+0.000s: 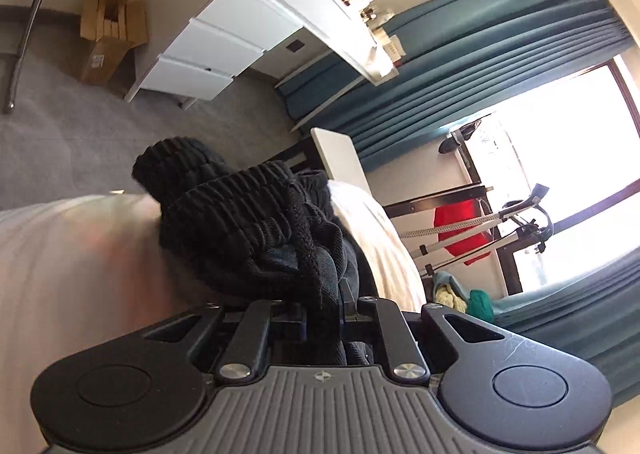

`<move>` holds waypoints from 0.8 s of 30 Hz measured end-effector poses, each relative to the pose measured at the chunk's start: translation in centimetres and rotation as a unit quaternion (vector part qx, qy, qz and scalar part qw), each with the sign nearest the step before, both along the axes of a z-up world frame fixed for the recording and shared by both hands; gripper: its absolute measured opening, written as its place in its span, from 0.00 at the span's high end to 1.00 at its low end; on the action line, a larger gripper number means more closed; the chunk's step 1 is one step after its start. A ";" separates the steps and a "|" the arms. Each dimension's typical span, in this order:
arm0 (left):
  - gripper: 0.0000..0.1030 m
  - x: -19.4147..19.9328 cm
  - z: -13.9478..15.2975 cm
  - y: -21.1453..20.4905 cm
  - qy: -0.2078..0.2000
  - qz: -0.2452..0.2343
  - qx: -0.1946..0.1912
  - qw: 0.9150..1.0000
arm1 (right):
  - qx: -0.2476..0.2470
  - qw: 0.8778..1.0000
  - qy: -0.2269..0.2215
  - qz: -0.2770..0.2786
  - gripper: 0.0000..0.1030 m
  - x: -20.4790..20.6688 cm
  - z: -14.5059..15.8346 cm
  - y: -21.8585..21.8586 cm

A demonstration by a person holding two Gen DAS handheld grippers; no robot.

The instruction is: Fold clothes

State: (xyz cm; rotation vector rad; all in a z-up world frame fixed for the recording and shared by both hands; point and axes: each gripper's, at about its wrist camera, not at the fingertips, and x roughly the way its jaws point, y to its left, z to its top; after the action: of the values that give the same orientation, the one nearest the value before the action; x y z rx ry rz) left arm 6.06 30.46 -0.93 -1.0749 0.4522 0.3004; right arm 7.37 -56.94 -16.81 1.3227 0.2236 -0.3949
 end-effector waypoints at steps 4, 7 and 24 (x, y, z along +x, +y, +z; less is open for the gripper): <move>0.87 -4.8 -1.0 1.2 0.017 -0.023 -0.015 0.999 | 0.019 1.000 0.003 0.009 0.91 -3.7 0.7 -0.5; 0.86 -7.2 -1.8 1.9 0.031 -0.040 -0.023 0.998 | 0.007 0.999 0.024 0.023 0.91 -4.8 0.2 -0.7; 0.22 -10.4 3.7 -0.9 0.099 -0.075 0.200 0.972 | 0.028 0.997 0.045 0.061 0.79 -5.2 -3.3 -2.0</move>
State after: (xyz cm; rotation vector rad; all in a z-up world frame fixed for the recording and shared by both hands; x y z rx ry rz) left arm -4.32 29.61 2.81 -0.6150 0.6175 0.3497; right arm 2.20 -58.94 -20.16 1.3405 0.3913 -0.3458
